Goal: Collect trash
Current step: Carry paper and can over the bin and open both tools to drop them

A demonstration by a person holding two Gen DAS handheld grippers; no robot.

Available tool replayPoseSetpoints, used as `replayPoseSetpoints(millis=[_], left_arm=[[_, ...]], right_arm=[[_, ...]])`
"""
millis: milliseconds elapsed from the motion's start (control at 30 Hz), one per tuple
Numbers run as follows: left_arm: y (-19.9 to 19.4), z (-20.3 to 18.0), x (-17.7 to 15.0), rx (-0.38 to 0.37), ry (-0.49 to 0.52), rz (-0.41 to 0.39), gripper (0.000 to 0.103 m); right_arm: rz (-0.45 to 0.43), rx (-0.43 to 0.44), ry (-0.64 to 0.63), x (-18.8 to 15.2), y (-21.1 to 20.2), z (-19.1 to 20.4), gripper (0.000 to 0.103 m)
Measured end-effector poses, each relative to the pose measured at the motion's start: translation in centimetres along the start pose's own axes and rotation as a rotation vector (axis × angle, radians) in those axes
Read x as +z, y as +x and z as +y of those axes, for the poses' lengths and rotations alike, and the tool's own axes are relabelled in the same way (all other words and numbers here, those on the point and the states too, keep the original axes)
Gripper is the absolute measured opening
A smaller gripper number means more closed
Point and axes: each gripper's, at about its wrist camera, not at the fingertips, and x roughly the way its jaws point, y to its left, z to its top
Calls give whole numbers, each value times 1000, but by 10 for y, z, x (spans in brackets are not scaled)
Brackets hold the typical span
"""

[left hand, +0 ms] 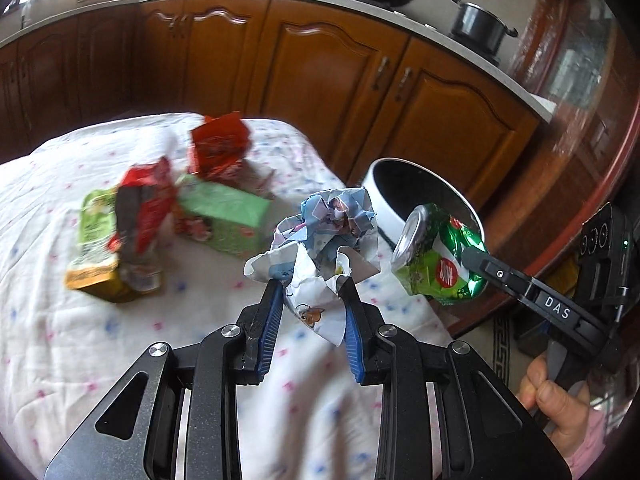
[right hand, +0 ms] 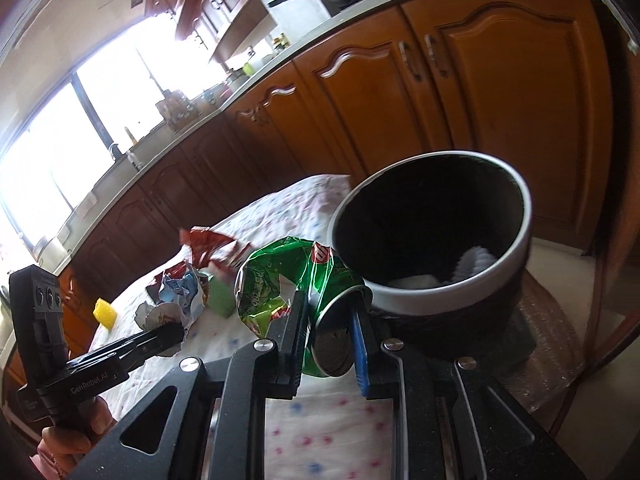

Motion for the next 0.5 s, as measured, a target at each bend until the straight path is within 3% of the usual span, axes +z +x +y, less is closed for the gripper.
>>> replayPoseSetpoints(millis=[500], left_arm=[[46, -64, 33, -46, 117, 29, 27]], right_arm=[[-57, -104, 28, 31, -8, -52, 20]])
